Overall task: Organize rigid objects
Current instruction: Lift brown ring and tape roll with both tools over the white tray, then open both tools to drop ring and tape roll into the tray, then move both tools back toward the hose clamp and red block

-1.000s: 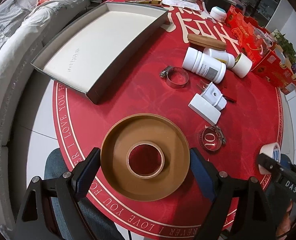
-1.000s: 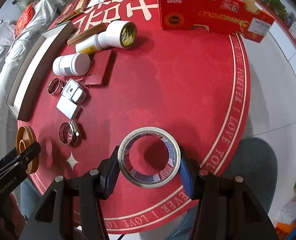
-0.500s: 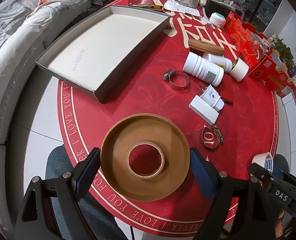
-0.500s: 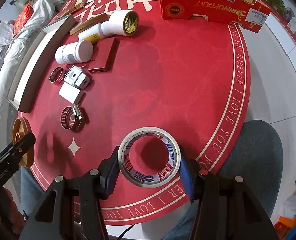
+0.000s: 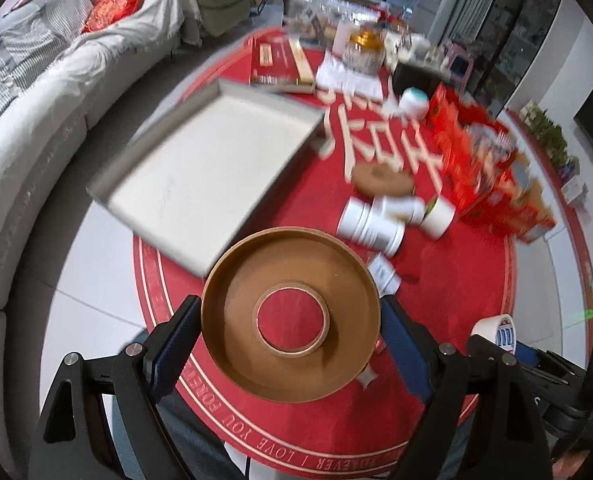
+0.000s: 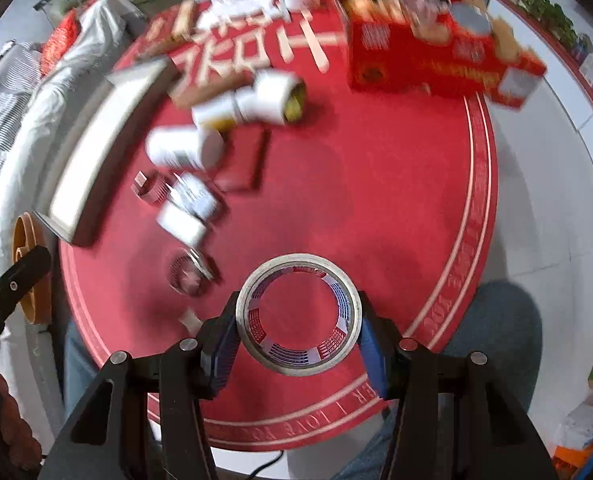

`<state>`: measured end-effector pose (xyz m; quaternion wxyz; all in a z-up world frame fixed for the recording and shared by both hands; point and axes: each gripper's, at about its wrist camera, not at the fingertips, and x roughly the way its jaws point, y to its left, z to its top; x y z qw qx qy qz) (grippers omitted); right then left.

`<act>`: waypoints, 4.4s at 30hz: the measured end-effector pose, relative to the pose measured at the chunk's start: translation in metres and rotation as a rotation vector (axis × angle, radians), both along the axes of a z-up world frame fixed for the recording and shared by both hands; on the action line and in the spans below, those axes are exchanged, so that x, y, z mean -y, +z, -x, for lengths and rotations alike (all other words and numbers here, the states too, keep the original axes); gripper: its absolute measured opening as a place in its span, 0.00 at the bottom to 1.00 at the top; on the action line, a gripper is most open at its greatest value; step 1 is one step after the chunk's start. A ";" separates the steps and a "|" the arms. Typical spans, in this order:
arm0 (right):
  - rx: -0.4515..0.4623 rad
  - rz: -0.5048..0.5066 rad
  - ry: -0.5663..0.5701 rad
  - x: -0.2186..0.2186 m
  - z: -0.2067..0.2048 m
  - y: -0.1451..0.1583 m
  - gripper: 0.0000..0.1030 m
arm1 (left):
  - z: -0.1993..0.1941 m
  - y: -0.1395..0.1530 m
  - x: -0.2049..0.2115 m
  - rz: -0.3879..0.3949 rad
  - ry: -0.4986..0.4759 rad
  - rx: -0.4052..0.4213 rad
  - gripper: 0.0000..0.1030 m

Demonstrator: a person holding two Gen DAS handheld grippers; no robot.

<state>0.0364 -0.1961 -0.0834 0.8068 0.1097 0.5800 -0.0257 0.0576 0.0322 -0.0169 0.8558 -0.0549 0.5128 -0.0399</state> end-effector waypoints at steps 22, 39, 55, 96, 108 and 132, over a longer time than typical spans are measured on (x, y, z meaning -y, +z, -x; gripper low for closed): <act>0.357 -0.042 0.254 -0.102 -0.145 0.192 0.53 | -0.096 0.129 -0.103 -0.079 0.238 0.242 0.86; 0.182 -0.003 0.302 -0.164 -0.210 0.082 0.53 | -0.144 -0.019 -0.114 -0.145 0.330 -0.016 0.86; 0.100 0.034 0.331 -0.185 -0.237 0.022 0.53 | -0.162 -0.062 -0.119 -0.170 0.335 -0.078 0.86; 0.103 0.095 0.384 -0.206 -0.246 0.003 1.00 | -0.159 -0.097 -0.133 -0.119 0.305 -0.117 1.00; 0.089 0.041 0.169 -0.103 -0.141 0.022 1.00 | -0.079 -0.063 -0.086 -0.092 0.169 -0.098 1.00; -0.039 -0.126 -0.194 0.043 0.023 -0.048 1.00 | -0.020 -0.127 0.101 -0.169 -0.208 -0.172 1.00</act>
